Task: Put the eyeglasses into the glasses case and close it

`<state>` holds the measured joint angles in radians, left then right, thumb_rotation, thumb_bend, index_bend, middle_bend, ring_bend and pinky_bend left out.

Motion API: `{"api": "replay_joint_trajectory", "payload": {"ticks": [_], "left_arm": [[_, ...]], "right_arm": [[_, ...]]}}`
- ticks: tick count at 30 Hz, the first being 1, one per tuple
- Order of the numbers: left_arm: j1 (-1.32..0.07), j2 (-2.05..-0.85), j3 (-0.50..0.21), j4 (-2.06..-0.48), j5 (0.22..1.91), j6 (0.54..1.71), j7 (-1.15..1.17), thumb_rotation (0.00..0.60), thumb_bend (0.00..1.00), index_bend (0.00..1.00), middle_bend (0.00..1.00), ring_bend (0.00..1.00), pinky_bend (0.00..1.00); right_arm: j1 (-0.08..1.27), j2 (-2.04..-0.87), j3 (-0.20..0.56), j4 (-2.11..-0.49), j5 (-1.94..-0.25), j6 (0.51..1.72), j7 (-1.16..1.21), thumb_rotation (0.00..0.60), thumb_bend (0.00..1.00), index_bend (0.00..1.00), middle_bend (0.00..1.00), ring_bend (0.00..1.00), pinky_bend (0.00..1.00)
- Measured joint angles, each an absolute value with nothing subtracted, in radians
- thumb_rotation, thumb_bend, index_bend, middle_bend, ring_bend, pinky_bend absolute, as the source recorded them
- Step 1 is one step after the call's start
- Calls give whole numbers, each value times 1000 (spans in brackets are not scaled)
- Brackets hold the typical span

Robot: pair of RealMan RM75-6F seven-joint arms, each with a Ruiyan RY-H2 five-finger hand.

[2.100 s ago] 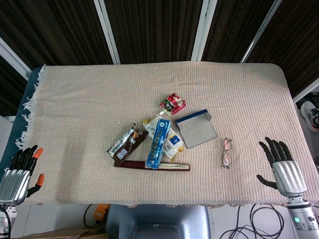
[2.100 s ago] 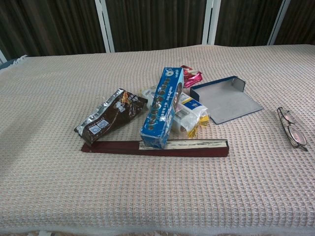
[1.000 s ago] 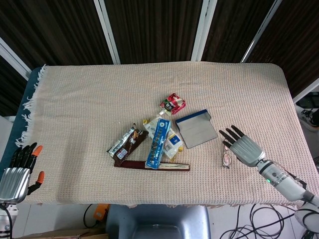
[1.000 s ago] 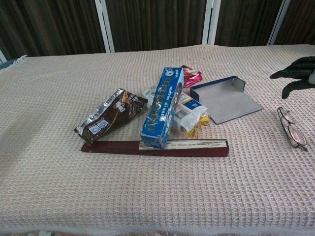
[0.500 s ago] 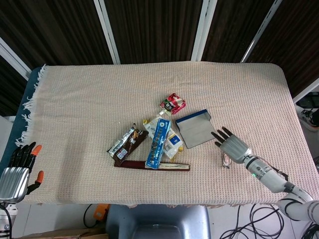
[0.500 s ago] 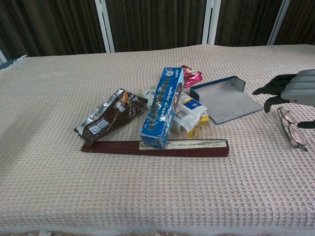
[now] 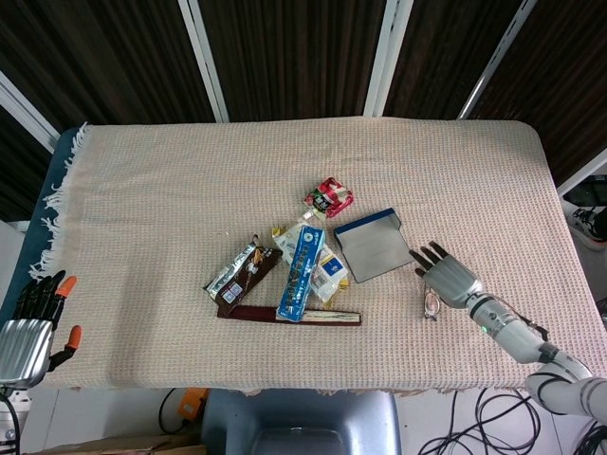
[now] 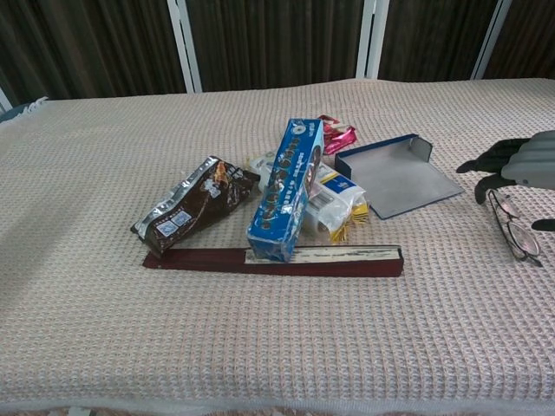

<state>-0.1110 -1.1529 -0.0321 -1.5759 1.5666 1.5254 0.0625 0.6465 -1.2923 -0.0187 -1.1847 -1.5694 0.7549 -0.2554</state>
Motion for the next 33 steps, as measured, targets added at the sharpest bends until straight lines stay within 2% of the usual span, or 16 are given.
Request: {"api": "replay_joint_trajectory", "payload": {"ticks": [18, 25, 27, 33], "left_arm": [[-101, -1146, -24, -1572, 1587, 1546, 38, 600, 441, 0, 0, 0, 20], [-98, -1142, -23, -1569, 1589, 1550, 24, 600, 441, 0, 0, 0, 20], [-98, -1142, -23, -1569, 1589, 1550, 24, 600, 441, 0, 0, 0, 20], [-93, -1140, -24, -1572, 1587, 1557, 25, 600, 441, 0, 0, 0, 21]], "right_arm": [[560, -1216, -78, -1217, -1540, 834, -281, 600, 443, 398, 0, 0, 0], [547, -1231, -66, -1225, -1548, 892, -277, 600, 443, 418, 0, 0, 0], [548, -1234, -64, -1223, -1549, 894, -276, 600, 443, 433, 0, 0, 0], [565, -1270, -60, -1208, -1583, 908, -256, 600, 443, 568, 0, 0, 0]]}}
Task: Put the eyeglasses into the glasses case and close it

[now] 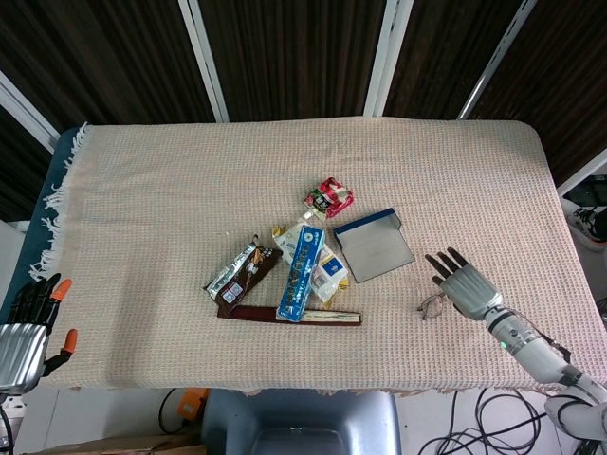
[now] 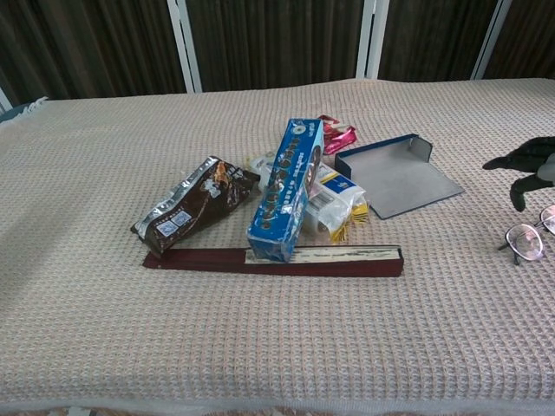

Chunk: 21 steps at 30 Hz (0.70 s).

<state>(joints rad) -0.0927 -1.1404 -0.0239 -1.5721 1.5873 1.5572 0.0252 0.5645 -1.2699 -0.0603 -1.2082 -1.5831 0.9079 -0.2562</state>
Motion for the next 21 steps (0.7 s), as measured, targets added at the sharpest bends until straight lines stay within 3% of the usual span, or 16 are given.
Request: {"api": "replay_joint_trajectory", "payload": {"ticks": [21], "left_arm": [[-92, -1138, -25, -1577, 1586, 1553, 28, 600, 440, 0, 0, 0, 21]], "right_arm": [[589, -1321, -74, -1137, -1615, 914, -234, 600, 477, 646, 20, 0, 0]]}}
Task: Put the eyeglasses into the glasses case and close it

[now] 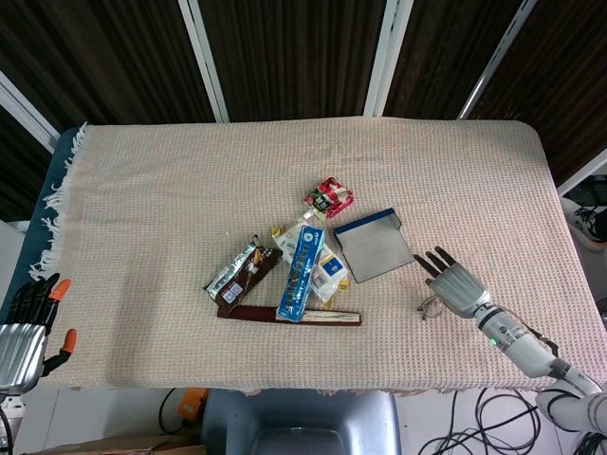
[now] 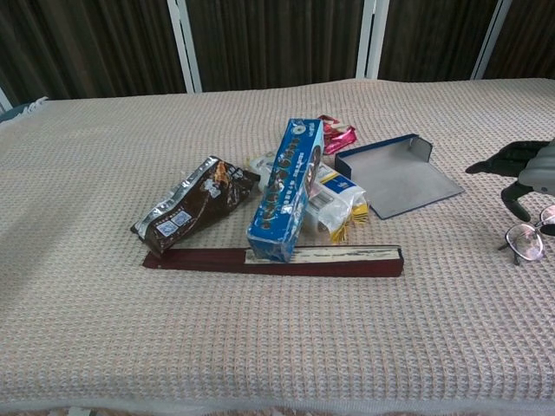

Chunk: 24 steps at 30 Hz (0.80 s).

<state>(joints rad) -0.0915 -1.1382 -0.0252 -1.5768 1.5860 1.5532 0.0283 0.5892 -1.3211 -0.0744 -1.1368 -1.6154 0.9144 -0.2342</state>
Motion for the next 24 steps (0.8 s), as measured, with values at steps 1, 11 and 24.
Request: {"api": "replay_joint_trajectory", "payload": {"ticks": [1, 11, 24], "left_arm": [[-92, -1138, -25, -1577, 1586, 1553, 28, 600, 440, 0, 0, 0, 21], [-93, -1140, -29, -1576, 1582, 1551, 34, 600, 440, 0, 0, 0, 21], [-92, -1138, -30, -1575, 1582, 1553, 28, 600, 441, 0, 0, 0, 21]], "right_arm": [[590, -1322, -75, -1135, -1615, 912, -236, 600, 478, 649, 20, 0, 0], [590, -1331, -78, -1122, -1606, 906, -235, 600, 499, 684, 31, 0, 0], [594, -1340, -76, -1118, -1603, 908, -231, 600, 630, 727, 39, 0, 0]]}}
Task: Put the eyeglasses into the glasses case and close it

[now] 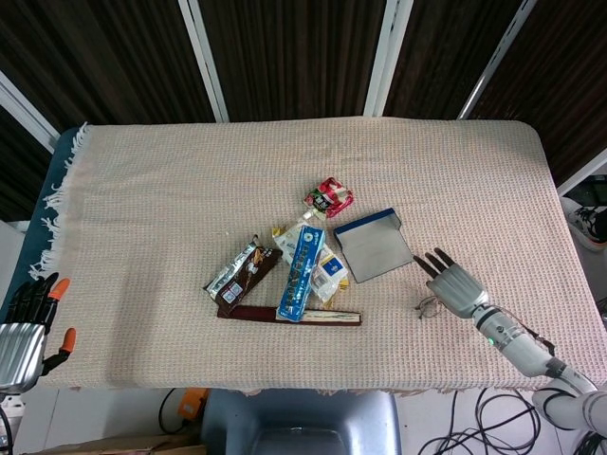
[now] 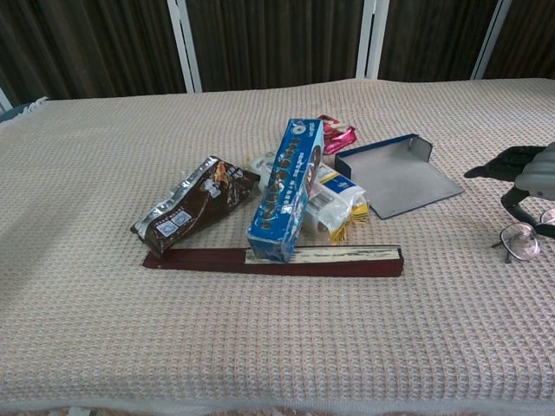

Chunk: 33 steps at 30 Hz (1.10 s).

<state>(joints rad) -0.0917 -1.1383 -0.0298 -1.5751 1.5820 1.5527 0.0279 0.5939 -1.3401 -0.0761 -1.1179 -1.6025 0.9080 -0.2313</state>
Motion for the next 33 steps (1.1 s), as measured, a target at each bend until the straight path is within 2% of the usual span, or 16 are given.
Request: {"api": "replay_joint_trajectory", "payload": {"ticks": [10, 20, 26, 33], "left_arm": [[-87, -1133, -27, -1572, 1589, 1561, 9, 600, 441, 0, 0, 0, 21], [-86, -1130, -30, -1572, 1584, 1562, 0, 600, 440, 0, 0, 0, 22], [-88, -1127, -34, -1566, 1578, 1559, -18, 600, 441, 0, 0, 0, 22], [-88, -1125, -34, -1559, 1586, 1563, -30, 600, 441, 0, 0, 0, 22]], "right_arm": [[625, -1301, -16, -1190, -1574, 925, -261, 600, 631, 727, 39, 0, 0], [715, -1292, 104, -1259, -1422, 836, -374, 600, 631, 727, 40, 0, 0], [781, -1329, 167, -1276, -1295, 781, -490, 600, 631, 727, 42, 0, 0], [849, -1417, 197, -1233, -1138, 742, -637, 600, 631, 727, 42, 0, 0]]}}
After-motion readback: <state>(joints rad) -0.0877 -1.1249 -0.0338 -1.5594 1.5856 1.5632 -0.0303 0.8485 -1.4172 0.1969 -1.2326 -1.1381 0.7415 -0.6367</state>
